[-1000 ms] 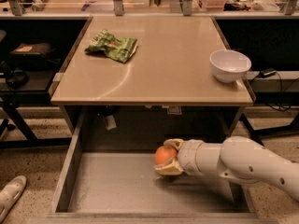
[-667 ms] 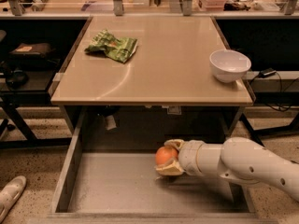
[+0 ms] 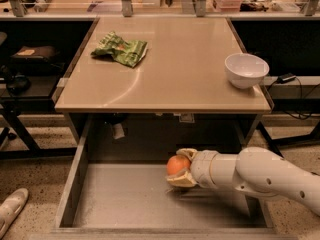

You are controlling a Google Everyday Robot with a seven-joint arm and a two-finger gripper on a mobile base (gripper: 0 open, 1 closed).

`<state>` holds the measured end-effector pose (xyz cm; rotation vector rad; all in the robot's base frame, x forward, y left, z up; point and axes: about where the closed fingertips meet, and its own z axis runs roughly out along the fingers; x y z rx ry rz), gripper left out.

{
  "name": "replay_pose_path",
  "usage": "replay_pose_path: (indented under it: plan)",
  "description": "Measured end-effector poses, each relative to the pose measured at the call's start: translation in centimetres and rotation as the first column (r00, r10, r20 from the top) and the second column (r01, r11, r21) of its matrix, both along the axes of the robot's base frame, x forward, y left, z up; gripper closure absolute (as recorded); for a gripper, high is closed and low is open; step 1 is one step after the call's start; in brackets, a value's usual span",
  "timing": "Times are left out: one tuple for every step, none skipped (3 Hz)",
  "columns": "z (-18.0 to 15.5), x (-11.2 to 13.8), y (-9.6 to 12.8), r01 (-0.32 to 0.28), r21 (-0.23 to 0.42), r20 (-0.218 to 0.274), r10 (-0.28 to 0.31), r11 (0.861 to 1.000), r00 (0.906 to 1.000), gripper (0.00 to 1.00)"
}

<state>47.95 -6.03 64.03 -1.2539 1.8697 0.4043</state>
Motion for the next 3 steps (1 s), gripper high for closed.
replay_pose_path:
  plan:
    - [0.0, 0.0, 0.0, 0.0, 0.0, 0.0, 0.0, 1.0, 1.0, 0.11]
    - [0.0, 0.0, 0.01, 0.0, 0.0, 0.0, 0.0, 1.0, 1.0, 0.0]
    - [0.0, 0.0, 0.01, 0.0, 0.0, 0.0, 0.0, 1.0, 1.0, 0.0]
